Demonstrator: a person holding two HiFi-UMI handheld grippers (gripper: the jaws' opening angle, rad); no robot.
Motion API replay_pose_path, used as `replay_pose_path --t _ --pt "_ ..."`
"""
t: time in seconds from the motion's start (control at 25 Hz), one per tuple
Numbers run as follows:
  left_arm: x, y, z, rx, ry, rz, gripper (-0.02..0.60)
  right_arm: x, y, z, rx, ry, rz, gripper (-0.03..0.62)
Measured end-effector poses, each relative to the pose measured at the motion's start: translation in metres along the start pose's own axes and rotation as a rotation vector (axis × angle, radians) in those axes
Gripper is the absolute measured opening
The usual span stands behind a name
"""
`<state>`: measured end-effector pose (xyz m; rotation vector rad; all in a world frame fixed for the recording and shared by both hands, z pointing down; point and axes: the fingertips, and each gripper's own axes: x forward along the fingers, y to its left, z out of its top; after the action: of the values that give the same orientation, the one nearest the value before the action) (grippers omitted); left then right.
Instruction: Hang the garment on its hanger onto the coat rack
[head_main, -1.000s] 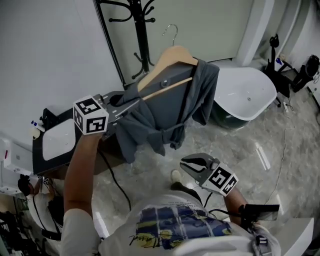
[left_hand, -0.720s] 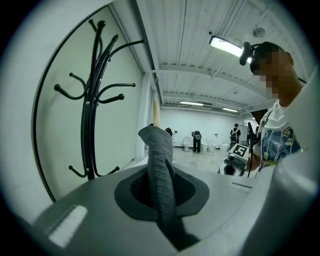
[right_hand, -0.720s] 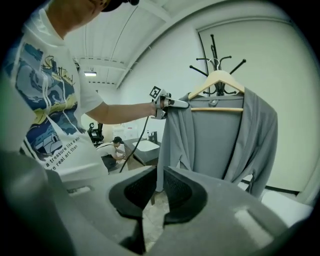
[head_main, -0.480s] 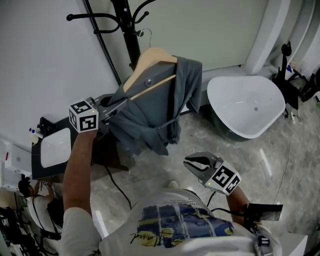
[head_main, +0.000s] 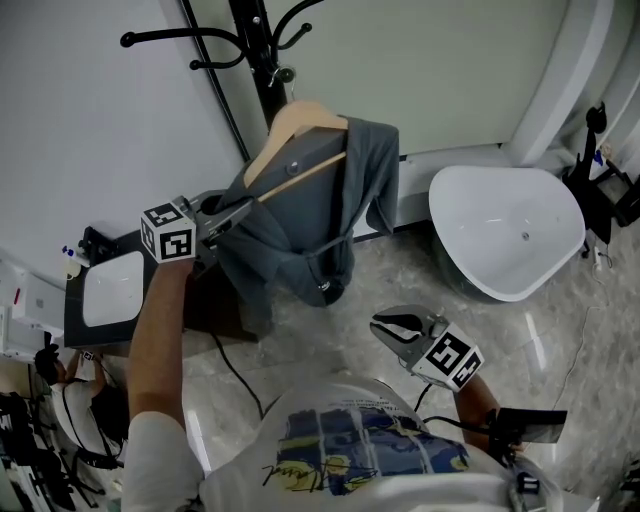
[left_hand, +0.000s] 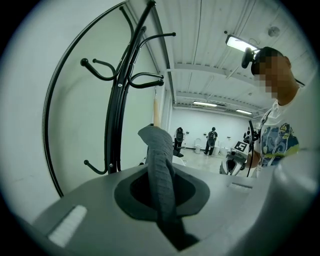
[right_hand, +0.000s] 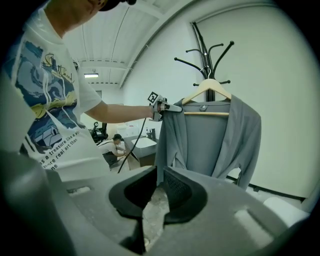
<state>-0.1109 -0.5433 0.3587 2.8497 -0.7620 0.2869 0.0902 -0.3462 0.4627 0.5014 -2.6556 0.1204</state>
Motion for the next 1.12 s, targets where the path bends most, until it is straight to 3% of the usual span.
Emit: replay_pose_path --t 0.36,0.76,1.0,1.12 --pt "0.001 0.036 -0.012 -0.03 0.011 0.048 0.025 0.008 -0.019 0.001 0.01 0.016 0.025 0.043" --pt "0.003 0.053 -0.015 0.04 0.028 0.088 0.039 0.023 -0.016 -0.001 0.015 0.022 0.031 0.043" --pt "-0.01 0.067 -0.008 0.063 0.0 0.184 0.162 0.033 -0.01 0.004 0.025 0.024 0.017 0.043" --pt "-0.025 0.071 -0.008 0.096 0.002 0.248 0.186 0.039 -0.003 0.005 0.031 0.028 0.009 0.043"
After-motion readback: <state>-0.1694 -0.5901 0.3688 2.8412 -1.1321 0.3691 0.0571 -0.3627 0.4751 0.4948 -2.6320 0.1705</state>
